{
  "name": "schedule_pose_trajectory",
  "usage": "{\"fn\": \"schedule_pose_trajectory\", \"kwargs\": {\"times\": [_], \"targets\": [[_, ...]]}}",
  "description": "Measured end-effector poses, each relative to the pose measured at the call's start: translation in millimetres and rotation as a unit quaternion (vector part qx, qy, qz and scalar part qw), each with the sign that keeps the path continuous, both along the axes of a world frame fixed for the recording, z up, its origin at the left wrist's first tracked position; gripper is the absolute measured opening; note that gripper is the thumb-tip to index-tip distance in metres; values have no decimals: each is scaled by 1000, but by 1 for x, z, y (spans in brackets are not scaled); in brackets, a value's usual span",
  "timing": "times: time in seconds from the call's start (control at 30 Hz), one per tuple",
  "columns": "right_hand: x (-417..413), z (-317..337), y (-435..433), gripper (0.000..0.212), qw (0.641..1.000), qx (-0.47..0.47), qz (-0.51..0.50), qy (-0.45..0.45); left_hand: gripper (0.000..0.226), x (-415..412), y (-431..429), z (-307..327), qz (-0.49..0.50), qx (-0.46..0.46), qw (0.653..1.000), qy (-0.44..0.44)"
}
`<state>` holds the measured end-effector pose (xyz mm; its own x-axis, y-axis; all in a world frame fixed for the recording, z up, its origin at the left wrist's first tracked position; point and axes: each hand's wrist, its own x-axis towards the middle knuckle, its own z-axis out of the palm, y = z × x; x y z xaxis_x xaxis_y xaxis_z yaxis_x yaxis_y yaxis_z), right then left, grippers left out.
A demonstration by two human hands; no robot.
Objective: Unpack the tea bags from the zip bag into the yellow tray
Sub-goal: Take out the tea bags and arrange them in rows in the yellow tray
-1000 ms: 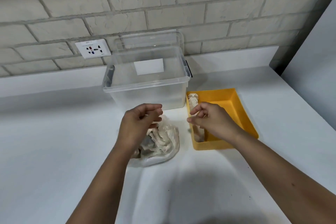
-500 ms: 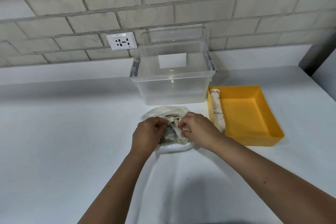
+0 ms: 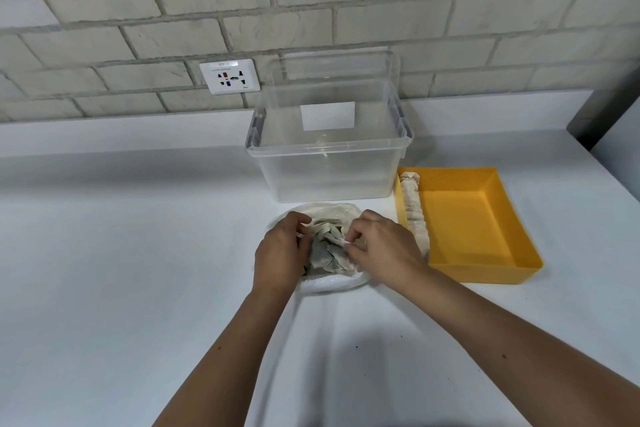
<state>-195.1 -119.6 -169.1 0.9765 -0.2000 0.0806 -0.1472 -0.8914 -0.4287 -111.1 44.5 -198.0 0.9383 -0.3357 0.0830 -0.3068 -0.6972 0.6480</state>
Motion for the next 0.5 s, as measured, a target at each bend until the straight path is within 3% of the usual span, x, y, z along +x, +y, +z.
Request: {"fn": "schedule_pose_trajectory", "kwargs": {"times": [0.23, 0.5], "targets": [[-6, 15, -6, 6, 998, 51, -33, -2, 34, -4, -11, 4, -70, 103, 991, -51], [-17, 29, -15, 3, 998, 54, -34, -8, 36, -1, -26, 9, -48, 181, 978, -92]]}}
